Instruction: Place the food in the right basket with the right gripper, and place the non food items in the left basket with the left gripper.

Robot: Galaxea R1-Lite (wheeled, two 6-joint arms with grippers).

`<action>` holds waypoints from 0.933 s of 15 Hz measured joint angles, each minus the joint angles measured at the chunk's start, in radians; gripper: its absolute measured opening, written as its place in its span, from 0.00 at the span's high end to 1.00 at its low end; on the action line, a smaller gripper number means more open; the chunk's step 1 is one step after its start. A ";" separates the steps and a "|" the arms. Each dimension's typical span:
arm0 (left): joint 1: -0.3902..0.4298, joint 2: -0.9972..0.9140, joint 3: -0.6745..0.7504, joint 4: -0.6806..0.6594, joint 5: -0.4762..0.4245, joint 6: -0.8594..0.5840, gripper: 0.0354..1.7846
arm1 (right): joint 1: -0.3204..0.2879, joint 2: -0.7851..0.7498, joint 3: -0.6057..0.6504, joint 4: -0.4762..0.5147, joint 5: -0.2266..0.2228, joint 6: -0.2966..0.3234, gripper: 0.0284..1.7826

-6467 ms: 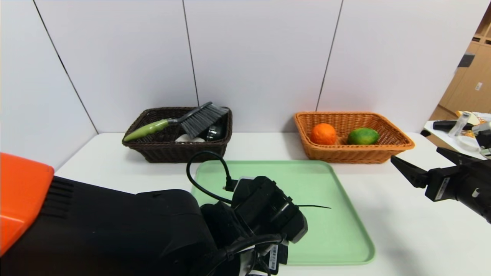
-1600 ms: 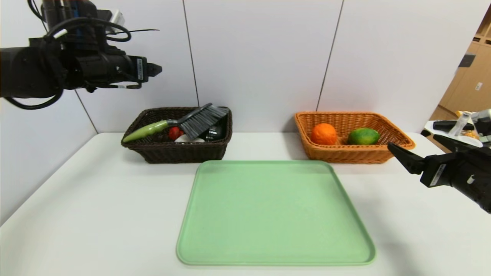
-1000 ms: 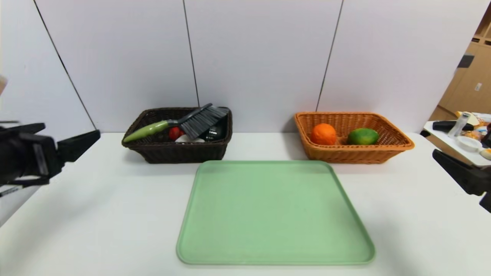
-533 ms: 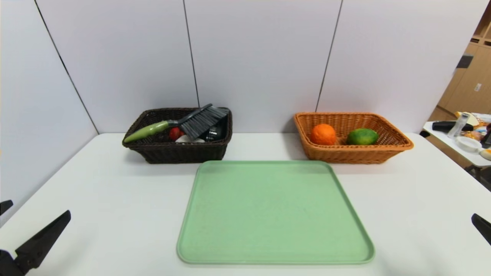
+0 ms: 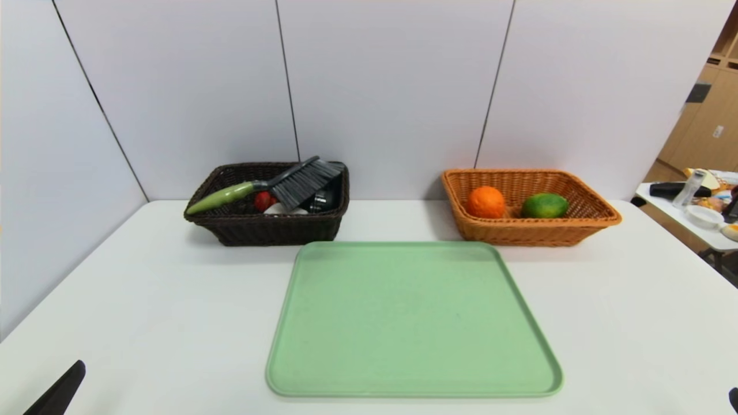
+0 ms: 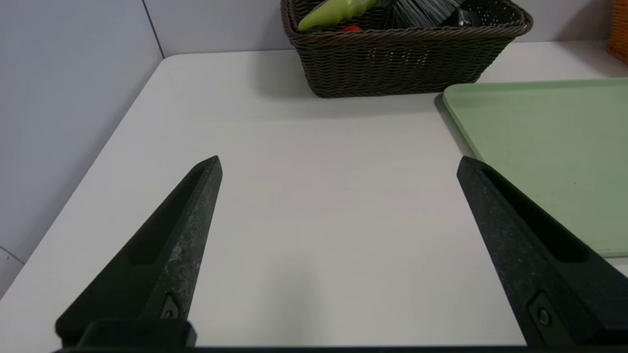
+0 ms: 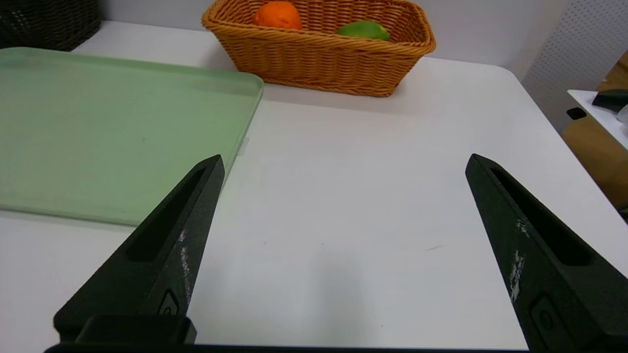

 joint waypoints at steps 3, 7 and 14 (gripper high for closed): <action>0.011 -0.116 0.014 0.048 -0.038 -0.006 0.06 | 0.000 -0.134 -0.018 0.156 0.019 -0.003 0.05; 0.006 -0.230 -0.031 0.122 -0.050 0.031 0.06 | -0.005 -0.257 -0.050 0.232 0.076 -0.004 0.05; -0.016 -0.400 0.012 0.230 -0.047 0.183 0.06 | -0.005 -0.316 -0.039 0.223 0.075 -0.026 0.05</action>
